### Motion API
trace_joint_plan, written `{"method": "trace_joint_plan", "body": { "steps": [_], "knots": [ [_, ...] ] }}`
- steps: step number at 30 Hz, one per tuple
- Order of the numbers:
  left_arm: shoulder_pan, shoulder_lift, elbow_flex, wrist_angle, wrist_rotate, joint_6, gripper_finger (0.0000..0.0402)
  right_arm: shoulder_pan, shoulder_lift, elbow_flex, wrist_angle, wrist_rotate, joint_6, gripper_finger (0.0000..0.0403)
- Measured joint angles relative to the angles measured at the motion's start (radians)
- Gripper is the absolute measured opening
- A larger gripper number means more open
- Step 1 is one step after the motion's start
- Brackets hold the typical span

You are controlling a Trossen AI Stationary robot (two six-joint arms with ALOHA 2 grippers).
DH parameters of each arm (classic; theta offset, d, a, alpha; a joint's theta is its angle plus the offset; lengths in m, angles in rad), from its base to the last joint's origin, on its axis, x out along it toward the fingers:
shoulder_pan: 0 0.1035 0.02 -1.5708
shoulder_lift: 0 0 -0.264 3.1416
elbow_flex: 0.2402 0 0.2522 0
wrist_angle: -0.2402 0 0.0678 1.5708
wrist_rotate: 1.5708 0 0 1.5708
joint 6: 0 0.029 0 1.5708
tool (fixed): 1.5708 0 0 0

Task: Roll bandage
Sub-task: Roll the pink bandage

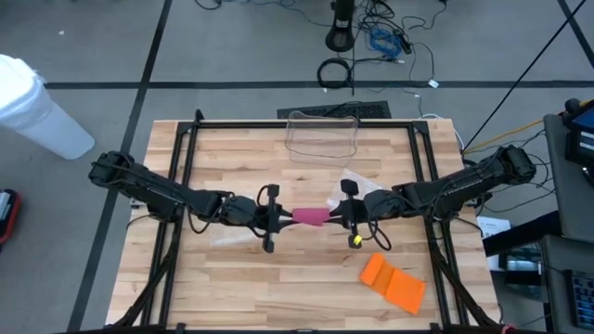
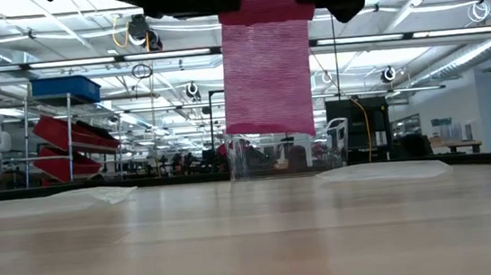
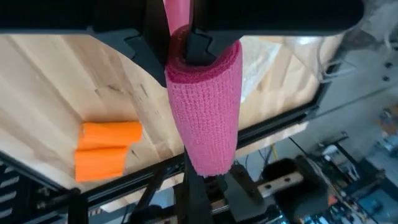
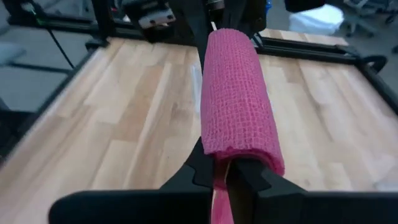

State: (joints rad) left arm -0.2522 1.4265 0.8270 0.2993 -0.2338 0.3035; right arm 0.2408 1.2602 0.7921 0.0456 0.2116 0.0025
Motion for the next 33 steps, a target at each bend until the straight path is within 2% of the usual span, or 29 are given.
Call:
{"method": "trace_joint_plan", "body": {
  "steps": [4,13,19,23,28,33],
  "knots": [
    [0.007,0.0,0.0,0.01,0.023,-0.055,0.0063,0.012,0.0,0.0,-0.016,0.034,-0.093,0.0005],
    [0.047,0.0,-0.001,0.02,0.126,-0.194,0.0172,0.025,0.001,0.0,-0.038,0.15,-0.277,0.0005],
    [0.075,0.0,-0.002,0.018,0.122,-0.247,0.0188,0.024,0.024,0.0,-0.034,0.186,-0.361,0.0005],
    [0.077,0.0,-0.002,0.015,0.04,-0.237,0.0165,0.023,0.047,0.0,-0.023,0.228,-0.382,0.0005],
    [0.076,-0.001,-0.002,0.01,0.01,-0.191,0.0096,0.022,0.044,-0.002,-0.015,0.216,-0.338,0.0027],
    [0.074,-0.002,-0.002,0.007,0.007,-0.161,0.0027,0.02,0.043,-0.004,-0.002,0.209,-0.145,0.0055]
  ]
}}
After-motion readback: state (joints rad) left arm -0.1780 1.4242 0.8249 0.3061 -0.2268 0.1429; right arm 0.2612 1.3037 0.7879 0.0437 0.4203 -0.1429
